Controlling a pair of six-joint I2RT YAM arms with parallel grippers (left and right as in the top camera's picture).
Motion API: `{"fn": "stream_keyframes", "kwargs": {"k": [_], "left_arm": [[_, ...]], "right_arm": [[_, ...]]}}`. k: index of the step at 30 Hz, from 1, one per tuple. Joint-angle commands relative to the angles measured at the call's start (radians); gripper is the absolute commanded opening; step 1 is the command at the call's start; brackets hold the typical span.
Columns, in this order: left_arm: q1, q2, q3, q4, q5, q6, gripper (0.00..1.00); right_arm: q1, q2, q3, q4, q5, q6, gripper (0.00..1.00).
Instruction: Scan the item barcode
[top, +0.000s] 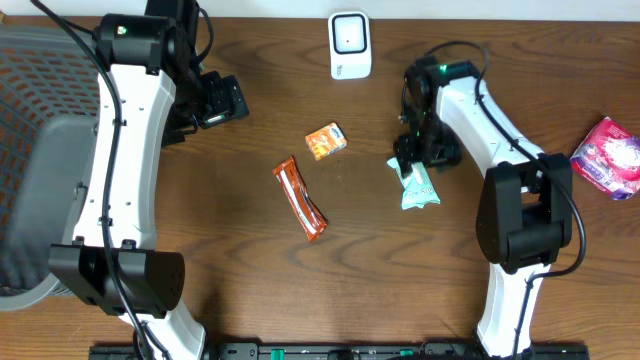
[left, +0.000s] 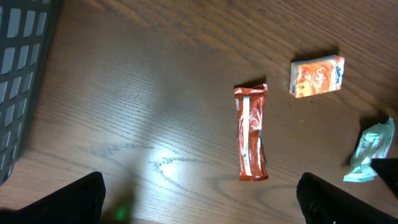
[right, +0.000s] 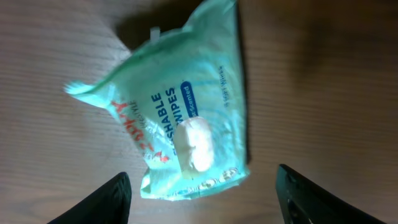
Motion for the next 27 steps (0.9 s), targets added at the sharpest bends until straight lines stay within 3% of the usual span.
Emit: {"fn": "stream_keyframes", "kwargs": {"k": [1,4,8,14,21,27], "left_arm": [[0.003,0.008,0.002,-0.006,-0.006,-0.002,0.98],[0.003,0.008,0.002,-0.005,-0.006,-0.002,0.98],[0.003,0.008,0.002,-0.006,-0.006,-0.002,0.98],[0.003,0.008,0.002,-0.006,-0.006,-0.002,0.98],[0.003,0.008,0.002,-0.005,-0.006,-0.002,0.98],[0.003,0.008,0.002,-0.006,-0.006,-0.002,0.98]], "right_arm": [[0.008,0.001,-0.091,0.068,-0.029,-0.039,0.68],[0.018,0.001,-0.164,0.175,-0.035,-0.037,0.61],[0.042,0.001,-0.212,0.267,-0.054,0.007,0.31],[0.095,0.001,-0.114,0.268,0.040,0.154,0.03],[0.201,0.001,0.146,0.291,0.374,0.351,0.02],[0.267,0.002,0.201,0.558,0.500,0.368,0.01]]}}
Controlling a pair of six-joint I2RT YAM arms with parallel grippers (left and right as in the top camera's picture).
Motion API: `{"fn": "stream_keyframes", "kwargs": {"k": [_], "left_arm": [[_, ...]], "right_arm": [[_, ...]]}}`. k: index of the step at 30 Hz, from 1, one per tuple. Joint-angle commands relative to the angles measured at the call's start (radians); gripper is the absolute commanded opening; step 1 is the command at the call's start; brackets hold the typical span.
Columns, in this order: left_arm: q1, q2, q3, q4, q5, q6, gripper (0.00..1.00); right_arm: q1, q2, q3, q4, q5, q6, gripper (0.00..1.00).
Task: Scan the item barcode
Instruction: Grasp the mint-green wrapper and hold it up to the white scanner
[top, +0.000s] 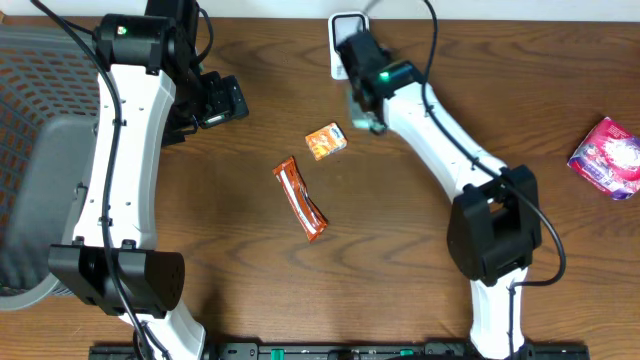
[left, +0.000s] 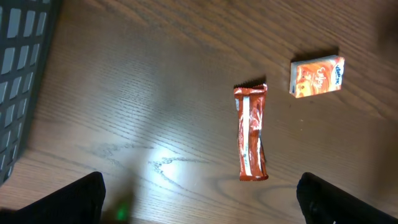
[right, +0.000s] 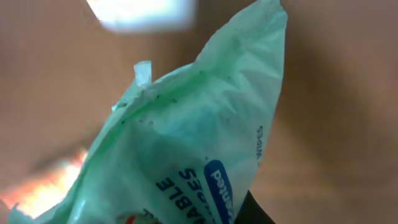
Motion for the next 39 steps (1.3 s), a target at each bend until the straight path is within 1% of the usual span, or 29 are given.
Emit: {"fn": "stream_keyframes", "kwargs": {"k": [1,3,7,11,16,20,23,27,32,33,35,37,39], "left_arm": [[0.003,0.008,0.002,-0.005,-0.006,-0.002,0.98],[0.003,0.008,0.002,-0.005,-0.006,-0.002,0.98],[0.003,0.008,0.002,-0.006,-0.006,-0.002,0.98],[0.003,0.008,0.002,-0.005,-0.006,-0.002,0.98],[0.003,0.008,0.002,-0.006,-0.006,-0.002,0.98],[0.003,0.008,0.002,-0.005,-0.006,-0.002,0.98],[0.003,0.008,0.002,-0.005,-0.006,-0.002,0.98],[0.003,0.008,0.002,-0.006,-0.006,-0.002,0.98],[0.003,0.008,0.002,-0.006,-0.006,-0.002,0.98],[0.003,0.008,0.002,-0.005,-0.006,-0.002,0.98],[0.003,0.008,0.002,-0.006,-0.006,-0.002,0.98],[0.003,0.008,0.002,-0.005,-0.006,-0.002,0.98],[0.003,0.008,0.002,-0.005,-0.006,-0.002,0.98]], "right_arm": [[0.024,0.002,0.014,0.114,0.124,0.053,0.01],[0.028,0.008,0.013,0.210,0.130,0.052,0.01],[0.027,0.035,0.013,0.360,0.203,0.052,0.01],[0.023,0.103,0.013,0.539,0.211,-0.021,0.01],[0.023,0.181,0.013,0.692,0.222,-0.041,0.09],[0.019,0.197,0.013,0.730,0.281,-0.035,0.07],[0.013,0.197,0.035,0.750,0.280,-0.067,0.09],[0.005,0.197,0.077,0.750,0.281,-0.130,0.08],[-0.017,0.197,0.105,0.788,0.280,-0.141,0.08],[-0.026,0.197,0.104,0.803,0.275,-0.137,0.06],[-0.048,0.205,0.104,0.826,0.224,-0.122,0.04],[-0.074,0.211,0.104,0.838,0.105,-0.116,0.05],[-0.097,0.219,0.104,0.843,0.036,-0.072,0.05]]}}
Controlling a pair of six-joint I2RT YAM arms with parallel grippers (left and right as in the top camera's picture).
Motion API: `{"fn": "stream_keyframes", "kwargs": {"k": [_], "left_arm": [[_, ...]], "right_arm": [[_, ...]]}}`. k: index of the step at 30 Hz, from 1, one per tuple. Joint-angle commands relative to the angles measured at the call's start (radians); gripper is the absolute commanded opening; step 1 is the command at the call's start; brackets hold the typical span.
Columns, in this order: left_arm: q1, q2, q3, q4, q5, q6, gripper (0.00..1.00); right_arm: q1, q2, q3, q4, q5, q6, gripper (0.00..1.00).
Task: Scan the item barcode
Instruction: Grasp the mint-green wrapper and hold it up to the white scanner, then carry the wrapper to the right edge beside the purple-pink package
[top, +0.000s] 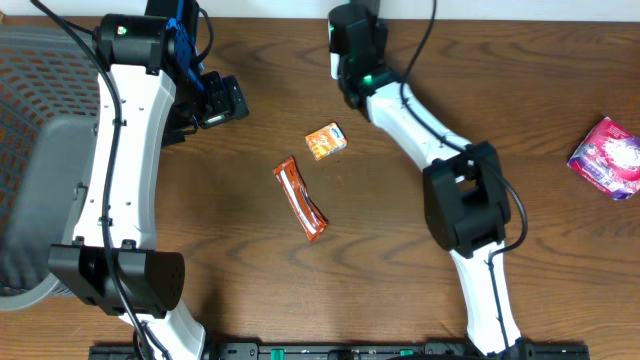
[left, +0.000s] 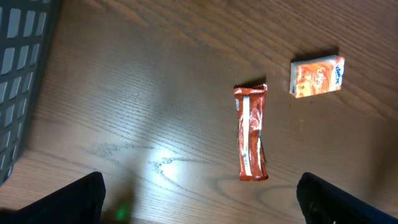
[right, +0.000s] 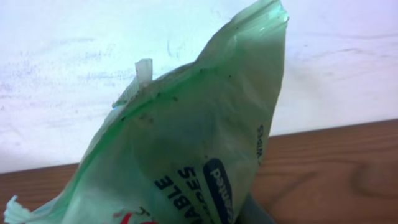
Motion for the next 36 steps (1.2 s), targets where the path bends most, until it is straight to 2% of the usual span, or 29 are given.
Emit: {"fn": "stream_keyframes", "kwargs": {"k": [1,5,9,16,24,29,31,36], "left_arm": [[0.003,0.008,0.002,-0.005,-0.006,-0.002,0.98],[0.003,0.008,0.002,-0.005,-0.006,-0.002,0.98],[0.003,0.008,0.002,-0.005,-0.006,-0.002,0.98],[0.003,0.008,0.002,-0.005,-0.006,-0.002,0.98],[0.003,0.008,0.002,-0.005,-0.006,-0.002,0.98],[0.003,0.008,0.002,-0.005,-0.006,-0.002,0.98],[0.003,0.008,0.002,-0.005,-0.006,-0.002,0.98],[0.003,0.008,0.002,-0.005,-0.006,-0.002,0.98]], "right_arm": [[-0.059,0.005,0.027,0.016,-0.154,0.069,0.05],[-0.087,0.012,0.027,0.023,-0.198,0.116,0.01],[-0.092,0.012,0.027,0.011,-0.216,0.108,0.05],[-0.084,0.012,0.027,-0.061,-0.314,0.044,0.05],[-0.089,0.002,0.029,-0.185,-0.277,0.037,0.04],[-0.128,-0.077,0.039,-0.324,-0.072,0.037,0.01],[-0.168,-0.124,0.039,-0.399,-0.051,0.036,0.08],[-0.306,-0.204,0.039,-0.621,-0.051,0.037,0.01]]}}
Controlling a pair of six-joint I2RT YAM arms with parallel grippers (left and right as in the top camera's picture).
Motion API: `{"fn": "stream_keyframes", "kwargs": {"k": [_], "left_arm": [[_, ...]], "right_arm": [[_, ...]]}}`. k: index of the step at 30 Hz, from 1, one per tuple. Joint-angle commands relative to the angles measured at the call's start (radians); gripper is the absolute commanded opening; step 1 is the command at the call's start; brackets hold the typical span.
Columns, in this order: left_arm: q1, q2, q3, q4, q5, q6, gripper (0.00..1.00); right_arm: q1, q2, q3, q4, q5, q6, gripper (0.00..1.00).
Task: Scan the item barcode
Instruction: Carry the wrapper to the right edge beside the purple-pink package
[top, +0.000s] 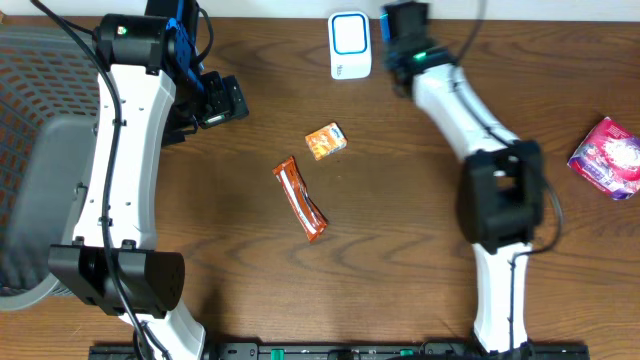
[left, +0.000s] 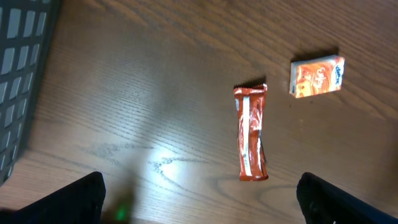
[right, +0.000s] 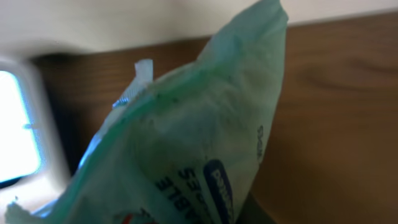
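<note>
A mint-green pack of flushable wipes fills the right wrist view, and my right gripper is shut on its lower end. It hangs at the table's far edge, just right of the white barcode scanner, whose pale body shows at the left of the wrist view. In the overhead view the pack is almost wholly hidden by the gripper. My left gripper is open above the table's left half and holds nothing.
An orange-red snack bar and a small orange box lie mid-table; both also show as the bar and the box. A pink packet lies at the right edge. A grey mesh basket stands at the left.
My right gripper with the wipes pack has moved from directly over the scanner to just right of it, so the scanner shows again. The left arm has not moved.
My right gripper stood open around the wipes pack lying on the table's right half. Then it held the pack in the air near the scanner, then over the scanner facing the wall, and now beside it on the right. My left arm stayed still.
</note>
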Motion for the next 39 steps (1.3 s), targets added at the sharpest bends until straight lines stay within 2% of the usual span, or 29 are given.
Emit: {"fn": "stream_keyframes", "kwargs": {"k": [1,7,9,15,16,18,19,21,25,31,36,39], "left_arm": [[0.003,0.009,0.002,-0.005,-0.006,-0.002,0.98],[0.003,0.009,0.002,-0.005,-0.006,-0.002,0.98],[0.003,0.009,0.002,-0.005,-0.006,-0.002,0.98],[0.003,0.009,0.002,-0.005,-0.006,-0.002,0.98],[0.003,0.009,0.002,-0.005,-0.006,-0.002,0.98],[0.003,0.009,0.002,-0.005,-0.006,-0.002,0.98],[0.003,0.009,0.002,-0.005,-0.006,-0.002,0.98],[0.003,0.009,0.002,-0.005,-0.006,-0.002,0.98],[0.003,0.009,0.002,-0.005,-0.006,-0.002,0.97],[0.003,0.009,0.002,-0.005,-0.006,-0.002,0.98],[0.003,0.009,0.002,-0.005,-0.006,-0.002,0.98],[0.003,0.009,0.002,-0.005,-0.006,-0.002,0.98]], "right_arm": [[-0.130,-0.110,0.031,-0.092,0.070,-0.006,0.01],[-0.324,-0.079,0.030,-0.323,0.069,0.033,0.02],[-0.382,-0.060,0.029,-0.353,0.058,0.043,0.15],[-0.507,0.003,0.029,-0.401,-0.005,0.042,0.16],[-0.521,0.014,0.029,-0.406,-0.020,0.043,0.25],[-0.549,0.048,0.029,-0.417,-0.061,0.042,0.64],[-0.557,0.060,0.029,-0.425,-0.065,0.042,0.77],[-0.567,0.068,0.029,-0.442,-0.063,0.029,0.82],[-0.574,0.037,0.032,-0.452,-0.064,0.023,0.88],[-0.541,-0.103,0.032,-0.469,-0.134,0.023,0.88],[-0.503,-0.227,0.032,-0.455,-0.532,0.023,0.86],[-0.459,-0.267,0.032,-0.435,-0.779,0.023,0.75]]}}
